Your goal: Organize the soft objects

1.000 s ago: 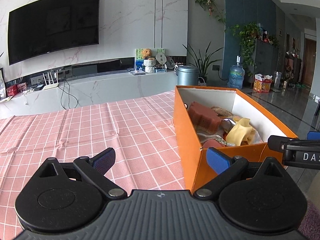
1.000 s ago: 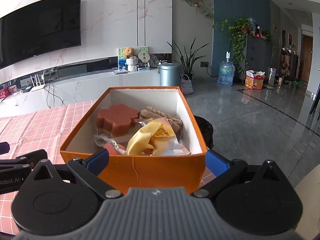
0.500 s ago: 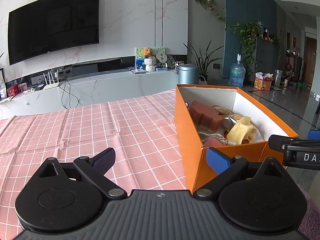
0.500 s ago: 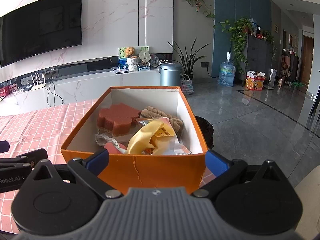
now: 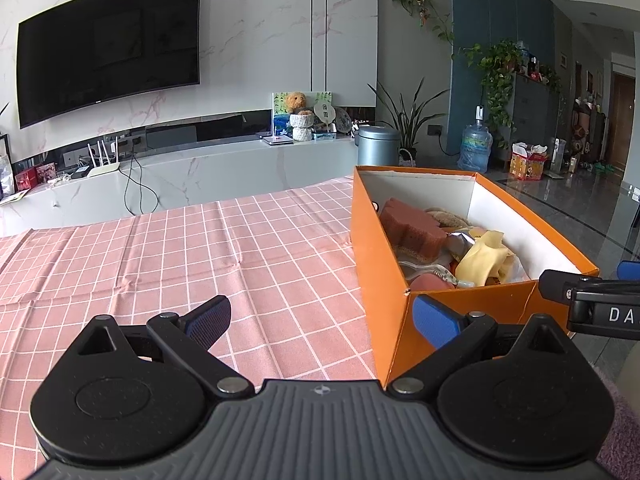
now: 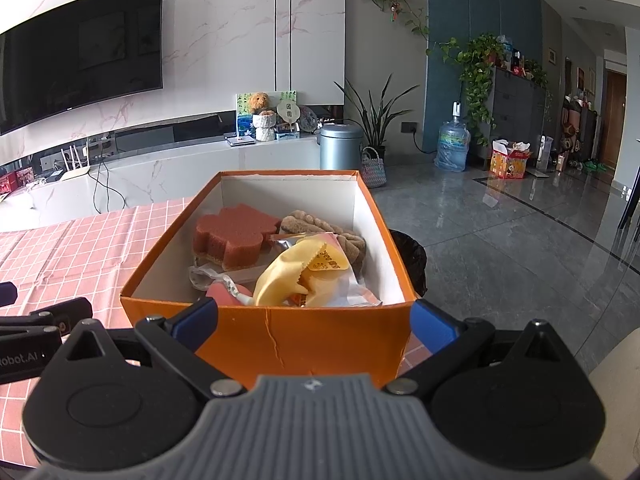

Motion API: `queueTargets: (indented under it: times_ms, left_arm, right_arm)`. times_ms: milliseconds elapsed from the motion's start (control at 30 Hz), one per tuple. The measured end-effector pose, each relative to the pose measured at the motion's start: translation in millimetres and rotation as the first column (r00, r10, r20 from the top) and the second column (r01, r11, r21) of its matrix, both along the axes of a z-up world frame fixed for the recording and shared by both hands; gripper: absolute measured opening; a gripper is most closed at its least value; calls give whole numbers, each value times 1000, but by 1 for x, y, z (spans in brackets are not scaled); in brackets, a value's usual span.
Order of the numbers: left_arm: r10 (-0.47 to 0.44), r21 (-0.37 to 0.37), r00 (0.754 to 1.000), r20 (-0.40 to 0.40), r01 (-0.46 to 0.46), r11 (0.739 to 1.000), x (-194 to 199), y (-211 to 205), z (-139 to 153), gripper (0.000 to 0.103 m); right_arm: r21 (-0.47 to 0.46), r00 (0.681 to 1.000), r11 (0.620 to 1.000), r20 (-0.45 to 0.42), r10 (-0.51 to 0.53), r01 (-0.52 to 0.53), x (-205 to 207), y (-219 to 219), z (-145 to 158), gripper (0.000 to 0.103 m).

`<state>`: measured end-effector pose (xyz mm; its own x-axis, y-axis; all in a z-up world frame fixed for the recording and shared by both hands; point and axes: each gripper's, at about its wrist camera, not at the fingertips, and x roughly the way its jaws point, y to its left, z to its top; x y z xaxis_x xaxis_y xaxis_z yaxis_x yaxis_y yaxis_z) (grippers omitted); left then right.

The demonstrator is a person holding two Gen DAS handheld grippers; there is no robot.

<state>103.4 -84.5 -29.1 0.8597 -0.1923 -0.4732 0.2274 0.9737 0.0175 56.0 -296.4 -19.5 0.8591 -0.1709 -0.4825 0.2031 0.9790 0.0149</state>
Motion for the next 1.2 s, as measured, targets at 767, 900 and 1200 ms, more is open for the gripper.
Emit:
queueTargets:
  times_ms: [767,900,1200]
  left_arm:
    - [0,-3,1000,-4,0,1000,-1,0,0,103]
    - [-2,-3,1000,-4,2,1000,-1,0,0,103]
    - [-2,-3,1000,-7,2,1000,-1,1,0,103]
  right_arm:
    - [0,1000,1000,-7,4,-4,0,0,-4,100]
    - [1,1000,1000,-9,4,-4,-1,-1,-5,100]
    - [1,1000,1000,-9,5,-5,-1,-1,-6,100]
